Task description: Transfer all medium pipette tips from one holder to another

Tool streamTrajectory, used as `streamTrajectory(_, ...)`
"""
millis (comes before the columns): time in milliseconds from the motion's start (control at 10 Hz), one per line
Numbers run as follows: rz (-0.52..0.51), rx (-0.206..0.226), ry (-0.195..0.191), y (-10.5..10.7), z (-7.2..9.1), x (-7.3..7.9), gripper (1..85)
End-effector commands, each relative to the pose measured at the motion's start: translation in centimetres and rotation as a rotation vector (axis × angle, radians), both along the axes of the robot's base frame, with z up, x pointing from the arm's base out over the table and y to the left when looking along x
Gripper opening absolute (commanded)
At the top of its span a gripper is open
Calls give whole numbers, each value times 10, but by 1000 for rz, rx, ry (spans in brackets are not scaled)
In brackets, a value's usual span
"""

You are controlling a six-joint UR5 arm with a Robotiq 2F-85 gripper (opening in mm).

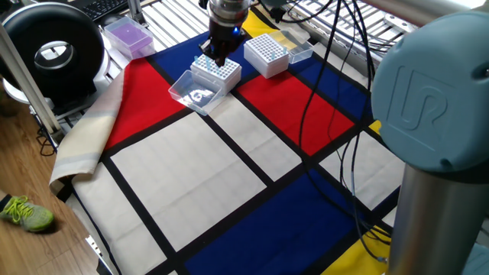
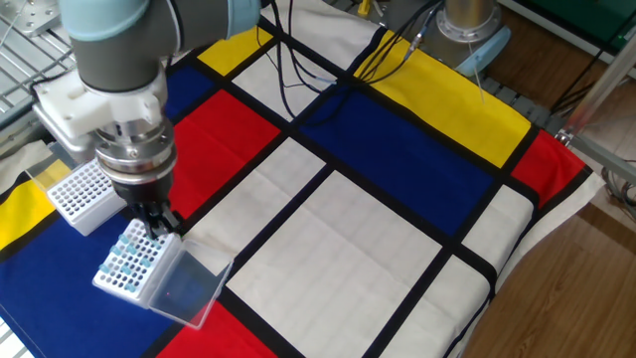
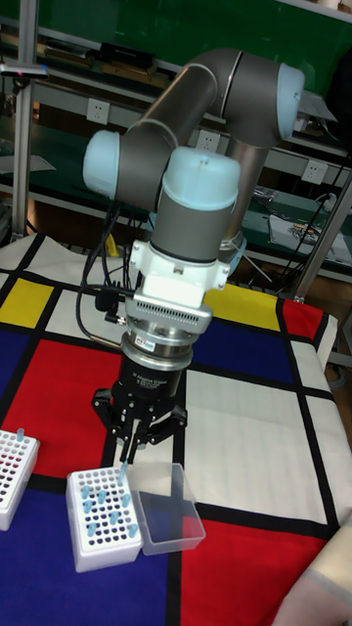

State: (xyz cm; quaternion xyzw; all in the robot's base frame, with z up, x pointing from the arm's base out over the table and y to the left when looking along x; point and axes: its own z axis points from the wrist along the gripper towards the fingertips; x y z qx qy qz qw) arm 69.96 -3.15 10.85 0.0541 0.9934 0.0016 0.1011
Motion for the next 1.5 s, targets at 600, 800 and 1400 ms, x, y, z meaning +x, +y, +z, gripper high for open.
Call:
streamTrajectory(600, 0, 9, 30, -15, 48, 3, 17)
streamTrajectory(800, 57, -26, 33, -34, 53, 6, 17)
streamTrajectory(1400, 209, -32, 31, -117, 63, 0, 13)
